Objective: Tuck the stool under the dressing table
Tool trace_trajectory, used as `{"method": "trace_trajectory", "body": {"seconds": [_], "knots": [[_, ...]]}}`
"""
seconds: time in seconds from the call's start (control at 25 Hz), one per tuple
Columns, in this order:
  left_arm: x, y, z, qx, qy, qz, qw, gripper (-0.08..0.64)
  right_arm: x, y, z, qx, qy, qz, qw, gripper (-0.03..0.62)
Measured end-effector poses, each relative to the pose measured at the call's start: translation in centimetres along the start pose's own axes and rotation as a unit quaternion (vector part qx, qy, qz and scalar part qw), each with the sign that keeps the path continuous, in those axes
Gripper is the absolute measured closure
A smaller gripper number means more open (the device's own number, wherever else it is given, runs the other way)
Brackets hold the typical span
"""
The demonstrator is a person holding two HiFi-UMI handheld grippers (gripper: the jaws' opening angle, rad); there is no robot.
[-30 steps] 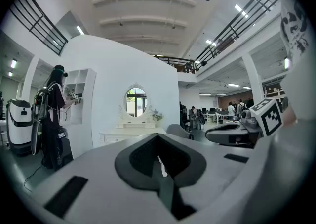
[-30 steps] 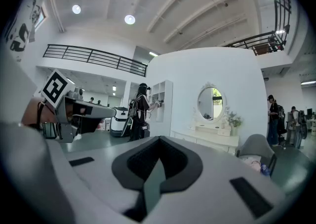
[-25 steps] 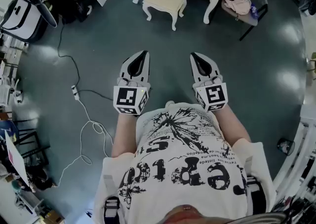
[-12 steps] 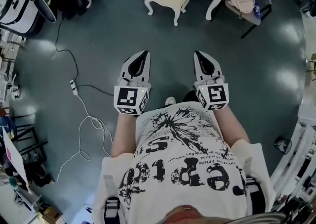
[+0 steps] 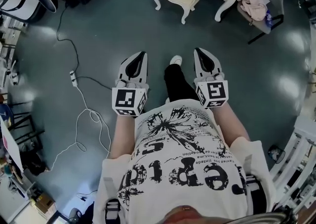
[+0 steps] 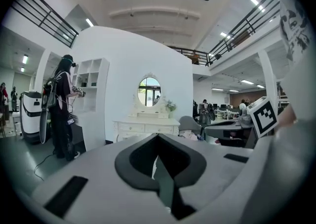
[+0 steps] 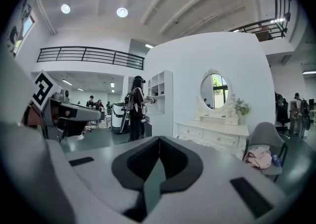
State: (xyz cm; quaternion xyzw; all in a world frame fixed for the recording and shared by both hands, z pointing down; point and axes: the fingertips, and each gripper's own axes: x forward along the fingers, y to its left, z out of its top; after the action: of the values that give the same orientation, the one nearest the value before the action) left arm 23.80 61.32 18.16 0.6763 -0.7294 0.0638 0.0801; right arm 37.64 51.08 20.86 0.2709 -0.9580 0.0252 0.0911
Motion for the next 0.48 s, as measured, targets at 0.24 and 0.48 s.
{"method": "trace_trajectory", "body": {"seconds": [0.24, 0.48], "knots": [[6.5, 6.3, 0.9, -0.009, 0.014, 0.02, 0.9997, 0.54, 9.7, -2.0, 1.5, -0.001, 0.01, 0.023, 1.0, 0.575], [17.6, 11.1, 2.5, -0.011, 0.032, 0.011, 0.9994, 0.54, 20.6, -7.8, 2.8, -0.005, 0.016, 0.029, 0.999, 0.575]]}}
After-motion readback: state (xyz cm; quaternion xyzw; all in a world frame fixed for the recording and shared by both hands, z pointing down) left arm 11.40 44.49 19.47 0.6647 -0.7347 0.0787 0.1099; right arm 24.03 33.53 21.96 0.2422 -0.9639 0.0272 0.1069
